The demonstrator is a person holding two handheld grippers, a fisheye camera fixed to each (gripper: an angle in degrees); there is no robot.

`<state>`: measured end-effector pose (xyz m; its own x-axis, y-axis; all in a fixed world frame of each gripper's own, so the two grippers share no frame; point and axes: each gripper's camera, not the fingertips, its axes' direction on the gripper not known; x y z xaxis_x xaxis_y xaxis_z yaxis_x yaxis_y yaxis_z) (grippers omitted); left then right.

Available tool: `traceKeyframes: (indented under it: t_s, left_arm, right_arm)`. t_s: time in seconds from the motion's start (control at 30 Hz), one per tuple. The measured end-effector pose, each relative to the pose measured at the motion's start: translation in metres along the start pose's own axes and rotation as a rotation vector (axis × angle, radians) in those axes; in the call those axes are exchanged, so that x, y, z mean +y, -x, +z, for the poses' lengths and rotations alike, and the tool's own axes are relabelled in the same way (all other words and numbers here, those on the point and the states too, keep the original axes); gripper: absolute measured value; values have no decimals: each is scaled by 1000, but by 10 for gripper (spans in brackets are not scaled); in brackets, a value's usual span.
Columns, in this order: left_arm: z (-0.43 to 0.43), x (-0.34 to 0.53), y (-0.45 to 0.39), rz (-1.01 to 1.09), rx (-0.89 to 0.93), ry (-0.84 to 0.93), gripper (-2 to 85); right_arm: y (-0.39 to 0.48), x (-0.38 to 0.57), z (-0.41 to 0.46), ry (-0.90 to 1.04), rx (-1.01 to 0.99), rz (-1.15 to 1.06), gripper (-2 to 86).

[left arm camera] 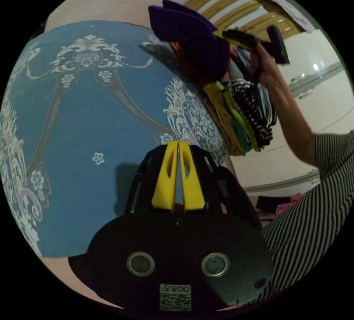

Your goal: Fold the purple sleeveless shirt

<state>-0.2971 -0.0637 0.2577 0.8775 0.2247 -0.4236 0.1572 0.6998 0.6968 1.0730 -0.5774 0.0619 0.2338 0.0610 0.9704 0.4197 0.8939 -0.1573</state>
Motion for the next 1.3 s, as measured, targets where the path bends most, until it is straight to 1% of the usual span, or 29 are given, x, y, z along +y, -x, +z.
traceKeyframes:
  t_s: [0.07,0.2,0.27,0.4,0.47,0.57,0.63,0.7,0.87,0.97,1.07,1.17,1.3]
  left_arm:
    - [-36,0,9,-55,14,-52,2]
    - [-117,15,34,-201,130,-183,2]
    - [-148,27,40,-247,167,-241,2]
    - [-211,57,46,-333,166,-357,2]
    - [-231,68,45,-355,144,-382,2]
    - [-250,77,43,-381,92,-381,2]
    - [-258,75,40,-381,75,-384,2]
    - [-262,61,33,-355,64,-376,2]
    - [-249,8,18,-286,114,-337,2]
    - [-233,-34,3,-225,136,-296,2]
    - [-215,-73,-11,-173,144,-251,3]
    - [-198,-108,-19,-148,140,-213,4]
    - [-178,-153,-19,-148,132,-182,9]
  right_arm:
    - [34,18,4,11,-131,-62,7]
    - [83,51,21,63,-273,-102,8]
    - [118,77,34,120,-402,-150,8]
    - [166,121,56,222,-476,-209,10]
    - [191,154,81,338,-509,-231,12]
    - [201,190,119,484,-463,-197,16]
    - [197,201,131,513,-480,-126,17]
    - [190,203,130,465,-495,-72,19]
    - [167,168,122,265,-284,-7,52]
    - [158,134,139,197,-154,4,67]
    - [157,100,172,186,-67,9,79]
    - [157,73,215,241,12,33,94]
    - [153,58,255,299,39,88,106]
